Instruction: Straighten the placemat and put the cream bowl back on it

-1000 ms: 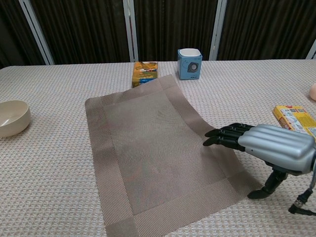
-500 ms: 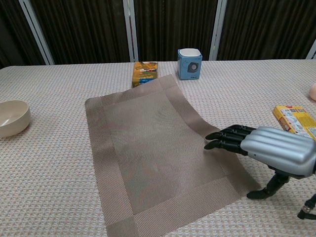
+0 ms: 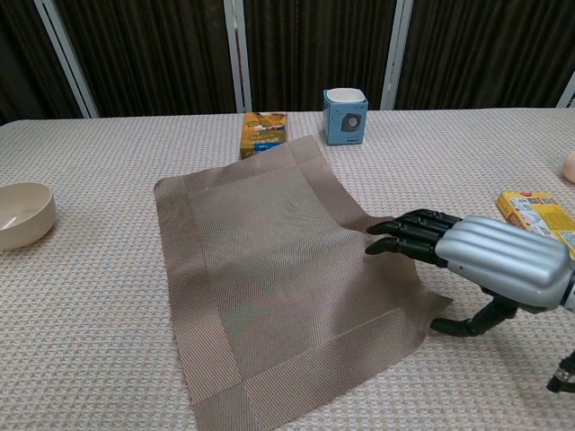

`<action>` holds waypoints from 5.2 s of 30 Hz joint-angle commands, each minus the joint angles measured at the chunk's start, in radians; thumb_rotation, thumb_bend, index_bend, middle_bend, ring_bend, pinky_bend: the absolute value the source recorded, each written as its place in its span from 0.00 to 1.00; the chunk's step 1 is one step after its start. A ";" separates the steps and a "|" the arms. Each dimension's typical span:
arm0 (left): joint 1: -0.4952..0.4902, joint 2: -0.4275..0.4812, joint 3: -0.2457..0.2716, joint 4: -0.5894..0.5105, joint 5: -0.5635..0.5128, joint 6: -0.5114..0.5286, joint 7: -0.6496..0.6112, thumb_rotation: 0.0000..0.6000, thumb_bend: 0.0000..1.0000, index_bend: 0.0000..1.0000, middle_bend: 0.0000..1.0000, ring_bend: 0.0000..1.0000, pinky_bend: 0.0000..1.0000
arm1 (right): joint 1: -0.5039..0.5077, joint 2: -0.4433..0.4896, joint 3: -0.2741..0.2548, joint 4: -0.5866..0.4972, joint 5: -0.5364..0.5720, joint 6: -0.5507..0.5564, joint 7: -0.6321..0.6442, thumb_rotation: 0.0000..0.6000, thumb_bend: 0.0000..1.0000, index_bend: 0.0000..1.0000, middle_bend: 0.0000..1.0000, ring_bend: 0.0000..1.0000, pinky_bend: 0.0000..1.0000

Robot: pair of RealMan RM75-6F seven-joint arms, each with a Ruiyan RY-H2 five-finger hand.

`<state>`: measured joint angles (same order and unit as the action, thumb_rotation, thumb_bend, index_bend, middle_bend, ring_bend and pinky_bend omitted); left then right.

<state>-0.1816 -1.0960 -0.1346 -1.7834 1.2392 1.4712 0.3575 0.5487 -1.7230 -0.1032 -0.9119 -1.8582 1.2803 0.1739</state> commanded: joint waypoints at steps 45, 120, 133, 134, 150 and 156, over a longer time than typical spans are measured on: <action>-0.004 -0.013 0.017 -0.003 0.013 -0.022 0.019 1.00 0.00 0.00 0.00 0.00 0.00 | -0.047 0.064 -0.134 0.156 -0.112 0.287 0.106 1.00 0.58 0.76 0.11 0.00 0.00; -0.460 -0.476 0.088 0.633 0.490 -0.416 -0.286 1.00 0.22 0.29 0.00 0.00 0.00 | -0.373 0.605 0.117 -0.789 0.425 0.325 -0.259 1.00 0.00 0.00 0.00 0.00 0.00; -0.531 -0.659 0.119 0.878 0.516 -0.407 -0.404 1.00 0.23 0.29 0.00 0.00 0.00 | -0.388 0.607 0.152 -0.765 0.443 0.301 -0.231 1.00 0.00 0.00 0.00 0.00 0.00; -0.535 -0.665 0.122 0.886 0.519 -0.406 -0.405 1.00 0.23 0.29 0.00 0.00 0.00 | -0.388 0.607 0.153 -0.765 0.443 0.299 -0.230 1.00 0.00 0.00 0.00 0.00 0.00; -0.566 -0.731 0.156 0.938 0.520 -0.389 -0.428 1.00 0.23 0.29 0.00 0.00 0.00 | -0.403 0.601 0.180 -0.756 0.433 0.289 -0.212 1.00 0.00 0.00 0.00 0.00 0.00; -0.568 -0.728 0.174 0.931 0.520 -0.402 -0.410 1.00 0.23 0.30 0.00 0.00 0.00 | -0.408 0.602 0.186 -0.759 0.429 0.291 -0.209 1.00 0.00 0.00 0.00 0.00 0.00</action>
<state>-0.7491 -1.8251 0.0348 -0.8513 1.7591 1.0718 -0.0588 0.1413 -1.1214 0.0829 -1.6710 -1.4291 1.5708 -0.0349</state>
